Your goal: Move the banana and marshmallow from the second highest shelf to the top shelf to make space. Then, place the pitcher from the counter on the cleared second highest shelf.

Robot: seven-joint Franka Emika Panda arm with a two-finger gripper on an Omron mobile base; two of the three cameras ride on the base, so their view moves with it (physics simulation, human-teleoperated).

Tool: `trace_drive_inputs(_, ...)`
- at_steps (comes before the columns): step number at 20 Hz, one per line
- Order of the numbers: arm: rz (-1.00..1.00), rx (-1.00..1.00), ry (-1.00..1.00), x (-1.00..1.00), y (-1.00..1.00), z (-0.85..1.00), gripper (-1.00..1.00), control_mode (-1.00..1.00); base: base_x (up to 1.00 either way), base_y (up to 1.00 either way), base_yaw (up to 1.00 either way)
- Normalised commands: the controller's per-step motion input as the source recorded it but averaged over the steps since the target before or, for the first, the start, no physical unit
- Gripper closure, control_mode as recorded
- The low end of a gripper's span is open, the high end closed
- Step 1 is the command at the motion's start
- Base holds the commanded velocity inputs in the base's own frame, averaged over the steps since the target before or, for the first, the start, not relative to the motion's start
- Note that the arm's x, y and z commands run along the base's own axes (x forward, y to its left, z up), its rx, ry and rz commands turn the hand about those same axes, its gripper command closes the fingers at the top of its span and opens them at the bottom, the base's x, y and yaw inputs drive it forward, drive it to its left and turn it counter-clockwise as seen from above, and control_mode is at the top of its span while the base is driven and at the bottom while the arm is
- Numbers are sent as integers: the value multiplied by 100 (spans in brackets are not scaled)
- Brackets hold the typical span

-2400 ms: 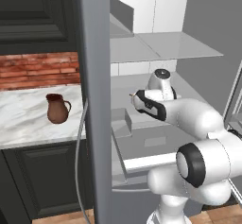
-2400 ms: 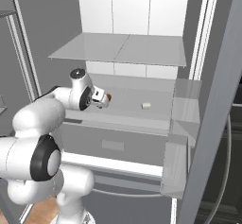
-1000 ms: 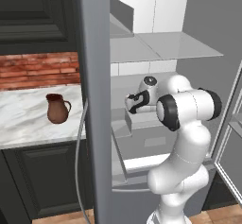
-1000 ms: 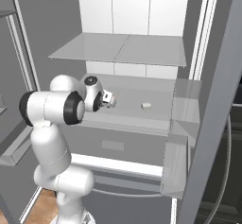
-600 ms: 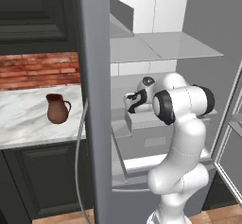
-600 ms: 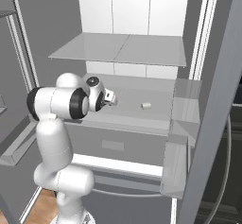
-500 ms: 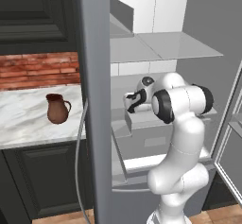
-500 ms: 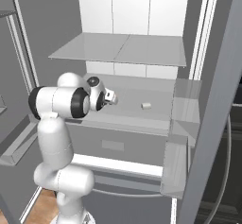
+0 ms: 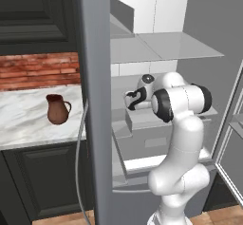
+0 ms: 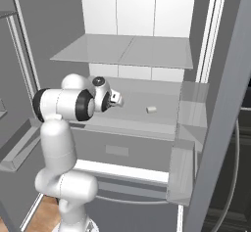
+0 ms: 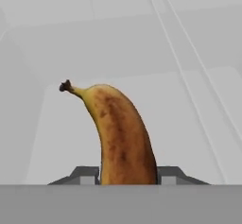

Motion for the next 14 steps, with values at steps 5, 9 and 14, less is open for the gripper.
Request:
trace_drive_inputs(5, 0, 0, 2, -32, 0, 6, 100, -100, 0, 0, 0)
trace_drive_inputs(9, 0, 0, 0, -60, 0, 41, 100, -100, 0, 0, 0)
trace_drive_inputs(14, 0, 0, 0, -96, -1, 38, 100, -100, 0, 0, 0)
